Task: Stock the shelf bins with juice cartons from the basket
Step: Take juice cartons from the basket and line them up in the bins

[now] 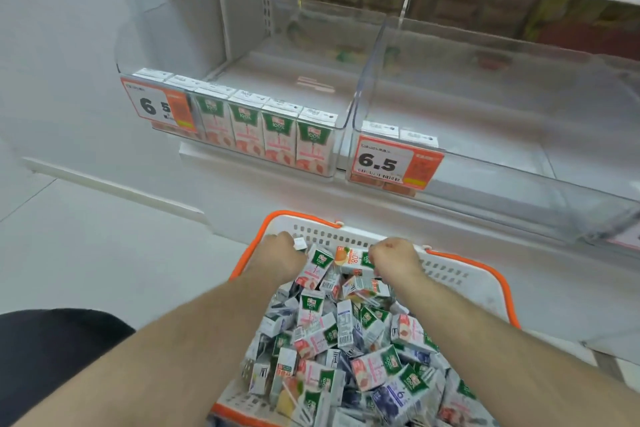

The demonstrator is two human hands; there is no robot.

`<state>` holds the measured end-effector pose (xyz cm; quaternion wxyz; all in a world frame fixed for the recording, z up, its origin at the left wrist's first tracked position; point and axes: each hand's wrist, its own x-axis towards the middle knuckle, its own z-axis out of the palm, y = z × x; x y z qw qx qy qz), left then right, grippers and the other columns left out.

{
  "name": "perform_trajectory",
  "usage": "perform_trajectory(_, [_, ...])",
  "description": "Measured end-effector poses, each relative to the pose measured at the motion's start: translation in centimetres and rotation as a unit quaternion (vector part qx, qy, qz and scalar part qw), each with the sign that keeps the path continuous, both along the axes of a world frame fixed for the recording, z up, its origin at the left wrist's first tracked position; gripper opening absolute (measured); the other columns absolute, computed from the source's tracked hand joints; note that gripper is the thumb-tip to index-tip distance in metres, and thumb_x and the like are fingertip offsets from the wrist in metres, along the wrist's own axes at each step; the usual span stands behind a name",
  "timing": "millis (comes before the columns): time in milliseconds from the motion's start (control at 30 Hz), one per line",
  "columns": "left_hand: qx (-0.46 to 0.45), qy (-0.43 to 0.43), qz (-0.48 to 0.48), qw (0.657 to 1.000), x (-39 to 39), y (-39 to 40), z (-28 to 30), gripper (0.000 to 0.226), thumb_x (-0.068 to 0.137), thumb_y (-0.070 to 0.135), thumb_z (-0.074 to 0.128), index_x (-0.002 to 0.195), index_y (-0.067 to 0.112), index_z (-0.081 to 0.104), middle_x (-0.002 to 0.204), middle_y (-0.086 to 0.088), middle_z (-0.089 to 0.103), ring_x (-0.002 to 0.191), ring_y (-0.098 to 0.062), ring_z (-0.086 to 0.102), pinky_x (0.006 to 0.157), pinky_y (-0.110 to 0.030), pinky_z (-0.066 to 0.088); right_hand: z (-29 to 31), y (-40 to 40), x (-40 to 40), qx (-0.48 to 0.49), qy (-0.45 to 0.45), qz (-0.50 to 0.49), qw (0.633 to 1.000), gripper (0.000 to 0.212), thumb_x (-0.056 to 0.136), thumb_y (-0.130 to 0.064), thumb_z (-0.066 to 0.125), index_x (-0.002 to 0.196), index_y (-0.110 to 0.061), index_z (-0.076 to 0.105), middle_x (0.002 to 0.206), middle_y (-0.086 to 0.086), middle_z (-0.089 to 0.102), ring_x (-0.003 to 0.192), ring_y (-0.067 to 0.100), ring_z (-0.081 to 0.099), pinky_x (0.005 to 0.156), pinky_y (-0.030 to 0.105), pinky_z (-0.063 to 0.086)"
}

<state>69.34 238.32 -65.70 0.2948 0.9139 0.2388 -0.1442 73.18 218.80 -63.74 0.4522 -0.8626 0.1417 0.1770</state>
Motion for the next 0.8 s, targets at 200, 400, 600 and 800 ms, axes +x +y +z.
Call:
perform_trajectory(200, [0.152, -0.052, -0.088, 0.983, 1.9, -0.3, -5.3, 0.054, 0.096, 0.045, 0.049, 0.141, 0.017, 0.04, 0.142, -0.007, 0.044, 0.127, -0.029, 0.043, 0.108, -0.043, 0.038, -5.6, 0.5, 1.6, -0.117, 0.061, 0.026, 0.991, 0.029, 0.084, -0.028, 0.059, 0.105, -0.012, 0.045, 0.089, 0.003, 0.062, 0.08, 0.022, 0.061, 0.066, 0.029, 0.05])
perform_trajectory(400, [0.171, 0.002, -0.095, 0.981, 2.9, -0.7, -7.6, 0.055, 0.09, 0.016, 0.059, 0.138, 0.016, 0.033, 0.135, -0.012, 0.045, 0.121, -0.029, 0.048, 0.102, -0.041, 0.041, -8.8, 1.5, 2.7, -0.205, 0.121, 0.033, 0.971, 0.076, 0.078, -0.061, 0.055, 0.134, -0.015, 0.032, 0.115, 0.008, 0.065, 0.108, 0.032, 0.059, 0.093, 0.043, 0.048])
perform_trajectory(600, [0.08, -0.002, -0.019, 0.997, 3.0, 0.1, -7.3, 0.046, 0.091, 0.034, 0.061, 0.131, 0.017, 0.047, 0.133, -0.012, 0.043, 0.114, -0.03, 0.054, 0.094, -0.042, 0.047, -8.8, 1.2, 2.4, -0.114, 0.121, -0.042, 0.985, 0.035, 0.074, -0.047, 0.076, 0.083, -0.016, 0.061, 0.071, 0.002, 0.068, 0.074, 0.024, 0.068, 0.076, 0.043, 0.059])
perform_trajectory(800, [0.01, 0.021, -0.06, 0.998, 2.2, 1.8, -2.0, 0.036, 0.081, 0.015, 0.065, 0.116, 0.015, 0.062, 0.115, -0.005, 0.062, 0.094, -0.021, 0.061, 0.075, -0.029, 0.052, -4.9, 0.9, 1.5, -0.075, 0.05, 0.032, 0.995, 0.02, 0.075, -0.013, 0.075, 0.089, -0.011, 0.059, 0.086, 0.006, 0.068, 0.071, 0.02, 0.068, 0.064, 0.035, 0.06])
